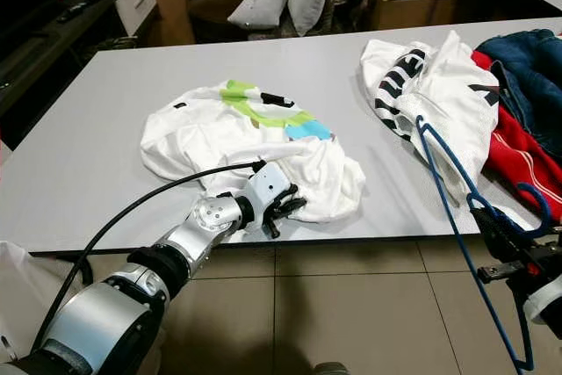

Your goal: Hang hanger

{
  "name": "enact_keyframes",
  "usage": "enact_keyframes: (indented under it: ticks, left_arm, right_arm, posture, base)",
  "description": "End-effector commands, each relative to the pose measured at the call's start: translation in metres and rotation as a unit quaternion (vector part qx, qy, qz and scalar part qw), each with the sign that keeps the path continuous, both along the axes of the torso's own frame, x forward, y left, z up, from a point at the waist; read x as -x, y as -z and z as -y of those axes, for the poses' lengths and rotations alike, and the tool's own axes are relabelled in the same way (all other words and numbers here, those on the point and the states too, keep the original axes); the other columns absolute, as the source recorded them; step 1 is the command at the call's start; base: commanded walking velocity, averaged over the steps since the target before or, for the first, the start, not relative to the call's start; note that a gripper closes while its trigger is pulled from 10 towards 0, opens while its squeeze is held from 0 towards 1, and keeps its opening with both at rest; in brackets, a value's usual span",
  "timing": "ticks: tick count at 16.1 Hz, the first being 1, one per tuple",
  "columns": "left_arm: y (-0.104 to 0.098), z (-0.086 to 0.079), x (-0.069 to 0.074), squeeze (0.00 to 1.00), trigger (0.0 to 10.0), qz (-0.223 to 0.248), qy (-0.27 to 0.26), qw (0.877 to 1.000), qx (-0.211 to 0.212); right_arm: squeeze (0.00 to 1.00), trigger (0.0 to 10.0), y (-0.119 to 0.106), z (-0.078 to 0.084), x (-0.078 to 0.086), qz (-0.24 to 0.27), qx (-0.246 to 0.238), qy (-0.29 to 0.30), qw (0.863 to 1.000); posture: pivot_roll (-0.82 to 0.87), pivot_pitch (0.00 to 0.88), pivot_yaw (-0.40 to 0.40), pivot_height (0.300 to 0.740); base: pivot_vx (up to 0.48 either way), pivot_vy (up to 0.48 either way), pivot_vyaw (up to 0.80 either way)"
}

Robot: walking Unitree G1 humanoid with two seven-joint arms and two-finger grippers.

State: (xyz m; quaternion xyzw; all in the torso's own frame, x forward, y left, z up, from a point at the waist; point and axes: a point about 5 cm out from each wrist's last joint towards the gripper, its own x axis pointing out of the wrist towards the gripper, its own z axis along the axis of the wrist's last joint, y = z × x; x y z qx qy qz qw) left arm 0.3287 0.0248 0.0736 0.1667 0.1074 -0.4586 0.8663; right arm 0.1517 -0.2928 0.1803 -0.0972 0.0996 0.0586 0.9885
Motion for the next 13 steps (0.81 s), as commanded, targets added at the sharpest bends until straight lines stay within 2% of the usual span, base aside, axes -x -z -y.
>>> enact_keyframes:
  ticks: [1,3,6,7,8,9,10,11,13]
  left_arm:
    - [0.01,-0.007,0.003,0.0,0.0,-0.026,-0.01,1.0,-0.01]
    - [0.011,-0.008,0.003,0.0,0.0,-0.029,-0.015,0.999,-0.01]
    - [0.011,-0.019,-0.002,0.0,0.0,-0.03,-0.051,0.998,0.002]
    - [0.009,-0.03,-0.007,0.0,0.0,-0.024,-0.072,0.997,-0.002]
    - [-0.002,-0.056,-0.02,0.0,0.0,0.0,-0.121,0.993,-0.008]
    - [-0.005,-0.063,-0.024,0.0,0.0,0.007,-0.133,0.991,-0.008]
    - [-0.022,-0.089,-0.035,0.0,0.0,0.039,-0.157,0.987,-0.009]
    - [-0.036,-0.103,-0.041,0.0,0.0,0.063,-0.153,0.986,0.003]
    - [-0.054,-0.117,-0.044,0.0,0.0,0.089,-0.122,0.988,0.024]
  right_arm:
    - [0.0,10.0,0.003,-0.003,-0.003,-0.006,-0.002,-0.001,1.0]
    - [0.0,10.0,0.004,-0.003,-0.004,-0.006,-0.001,0.005,1.0]
    - [0.0,10.0,0.007,0.008,-0.01,0.004,0.012,0.07,0.997]
    - [0.0,10.0,0.008,0.012,-0.012,0.013,0.006,0.096,0.995]
    - [0.0,10.0,0.008,0.013,-0.014,0.022,-0.008,0.111,0.993]
    - [0.0,10.0,0.008,0.013,-0.015,0.024,-0.009,0.113,0.993]
    - [0.0,10.0,0.012,0.01,-0.018,0.026,-0.021,0.115,0.993]
    - [0.0,10.0,0.016,0.006,-0.021,0.025,-0.027,0.112,0.993]
    - [0.0,10.0,0.022,-0.004,-0.028,0.027,-0.041,0.105,0.993]
  posture:
    - [-0.34,0.0,0.109,0.74]
    - [-0.34,0.0,0.108,0.74]
    - [-0.34,0.0,0.105,0.74]
    - [-0.33,0.0,0.104,0.74]
    - [-0.32,0.0,0.103,0.74]
    - [-0.32,0.0,0.103,0.74]
    - [-0.31,0.0,0.1,0.74]
    - [-0.31,0.0,0.1,0.74]
    - [-0.27,0.0,0.098,0.74]
  base:
    - [0.0,0.0,0.0]
    - [0.0,0.0,0.0]
    - [0.0,0.0,0.0]
    - [0.0,0.0,0.0]
    - [0.0,0.0,0.0]
    - [0.0,0.0,0.0]
    - [0.0,0.0,0.0]
    - [0.0,0.0,0.0]
    - [0.0,0.0,0.0]
